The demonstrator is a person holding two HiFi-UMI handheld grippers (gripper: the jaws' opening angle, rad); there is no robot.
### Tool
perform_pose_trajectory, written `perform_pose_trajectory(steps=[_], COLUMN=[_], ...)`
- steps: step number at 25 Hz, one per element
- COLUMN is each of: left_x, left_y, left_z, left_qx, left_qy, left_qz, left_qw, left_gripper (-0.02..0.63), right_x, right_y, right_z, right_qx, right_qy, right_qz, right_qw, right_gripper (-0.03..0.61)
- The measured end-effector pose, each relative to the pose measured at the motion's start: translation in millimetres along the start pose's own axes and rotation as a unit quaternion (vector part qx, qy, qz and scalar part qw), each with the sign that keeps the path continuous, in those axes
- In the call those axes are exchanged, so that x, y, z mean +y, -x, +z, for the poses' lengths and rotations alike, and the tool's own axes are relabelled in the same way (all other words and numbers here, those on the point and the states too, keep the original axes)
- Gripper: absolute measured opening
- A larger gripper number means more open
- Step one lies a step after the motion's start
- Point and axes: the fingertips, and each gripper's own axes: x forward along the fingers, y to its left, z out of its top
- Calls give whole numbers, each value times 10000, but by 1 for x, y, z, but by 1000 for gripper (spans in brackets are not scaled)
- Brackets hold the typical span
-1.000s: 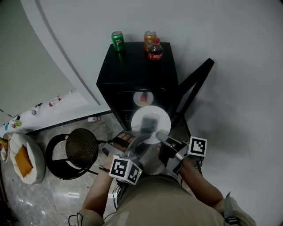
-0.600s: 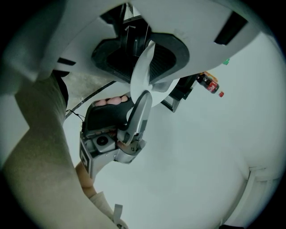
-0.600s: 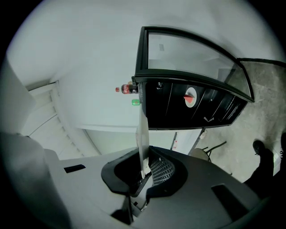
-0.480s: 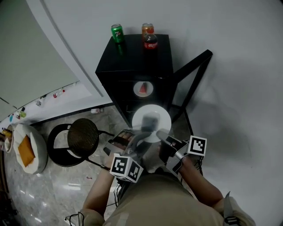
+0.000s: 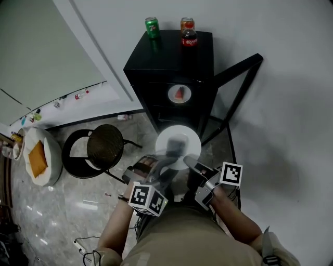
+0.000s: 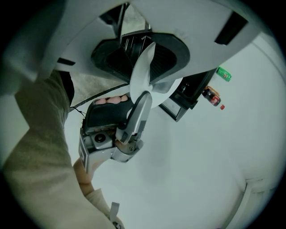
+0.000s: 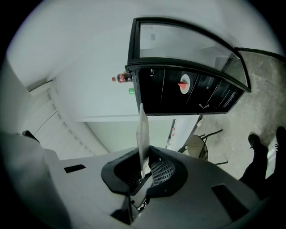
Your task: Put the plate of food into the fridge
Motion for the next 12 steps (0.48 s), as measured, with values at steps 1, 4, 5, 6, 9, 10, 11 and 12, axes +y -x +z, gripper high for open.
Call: perform_pose_trajectory(steps=[1,4,5,6,9,10,11,12], left_x=[-3,-10,-12,-13,-18,-19,-21,-22], left_y=[1,1,0,0,-3,-4,-4,-4], left_z=[-2,-7,-9,-12,-22,-26,-30,-35], left_qx=[16,63,77,89,117,115,106,93], left_qy=[36,121,144,164,241,283,327,369], left_qz=[-25,-102,-128,-153,-216,-235,-251,-267], left_qw=[10000,9999,9998,9997,9994,9993,9991,9989], left_gripper=[106,109,110,110,112,112,112,112], right_x=[-2,-10,-12,-15,-25,-27,-30,-33], right_y=[0,-1,-1,-2,-8,-11,-14,-17], right_z=[-3,-8,-9,-10,-13,-14,-17,-19], right_qx=[12,7,7,13,59,76,88,97], right_qy=[-13,-53,-51,-34,14,-9,-47,-84], right_qz=[-21,-76,-100,-133,-251,-280,-304,-326], right_qw=[10000,10000,9999,9999,9997,9996,9995,9994], right_gripper=[41,41,41,41,41,41,41,41])
